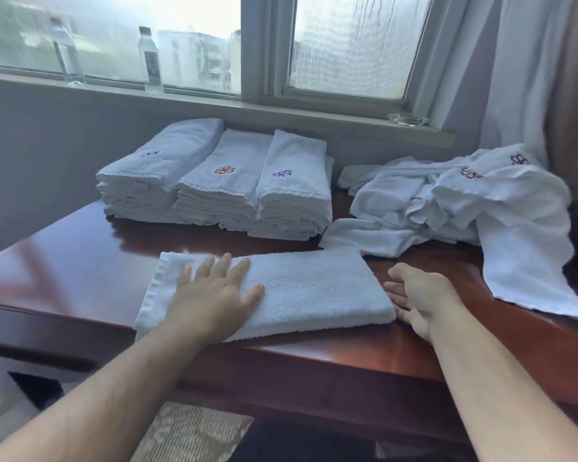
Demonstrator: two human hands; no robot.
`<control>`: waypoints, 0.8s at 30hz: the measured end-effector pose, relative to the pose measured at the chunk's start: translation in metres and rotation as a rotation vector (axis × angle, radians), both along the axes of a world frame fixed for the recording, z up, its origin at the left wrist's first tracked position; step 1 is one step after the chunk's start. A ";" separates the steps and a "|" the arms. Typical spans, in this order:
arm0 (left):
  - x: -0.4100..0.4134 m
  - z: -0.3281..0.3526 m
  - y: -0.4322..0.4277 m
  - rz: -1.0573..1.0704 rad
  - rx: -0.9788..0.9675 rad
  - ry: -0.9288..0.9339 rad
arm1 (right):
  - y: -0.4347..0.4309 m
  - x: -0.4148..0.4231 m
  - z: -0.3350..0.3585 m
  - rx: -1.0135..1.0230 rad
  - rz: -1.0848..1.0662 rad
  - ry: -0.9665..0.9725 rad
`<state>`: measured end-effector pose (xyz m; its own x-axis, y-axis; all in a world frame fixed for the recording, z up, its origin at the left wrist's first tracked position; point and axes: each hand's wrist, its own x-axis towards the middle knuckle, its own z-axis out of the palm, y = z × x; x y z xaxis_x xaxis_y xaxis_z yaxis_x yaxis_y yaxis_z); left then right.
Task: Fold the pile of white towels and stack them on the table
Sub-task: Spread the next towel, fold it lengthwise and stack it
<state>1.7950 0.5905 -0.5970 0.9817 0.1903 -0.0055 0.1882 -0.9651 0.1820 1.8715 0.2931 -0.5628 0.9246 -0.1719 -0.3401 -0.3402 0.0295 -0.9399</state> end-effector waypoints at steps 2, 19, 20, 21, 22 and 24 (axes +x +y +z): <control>-0.003 0.001 -0.001 -0.014 0.002 0.001 | -0.006 -0.006 0.003 -0.014 0.049 0.038; -0.007 -0.004 -0.001 -0.010 -0.021 -0.015 | 0.045 -0.068 -0.019 0.712 0.243 -0.156; -0.007 -0.005 -0.002 -0.003 -0.030 -0.017 | 0.054 -0.073 -0.019 0.695 0.252 -0.160; -0.008 -0.005 -0.003 0.003 -0.039 -0.019 | 0.064 -0.077 -0.020 0.626 0.282 -0.169; -0.009 -0.005 -0.003 0.008 -0.049 -0.020 | 0.073 -0.080 -0.020 0.531 0.314 -0.193; -0.010 -0.005 -0.004 0.020 -0.069 -0.016 | 0.090 -0.082 -0.019 0.341 0.300 -0.253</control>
<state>1.7851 0.5863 -0.6017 0.9778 0.2095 -0.0038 0.2037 -0.9463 0.2510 1.7894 0.3833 -0.5818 0.9767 0.1952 -0.0895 -0.1437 0.2843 -0.9479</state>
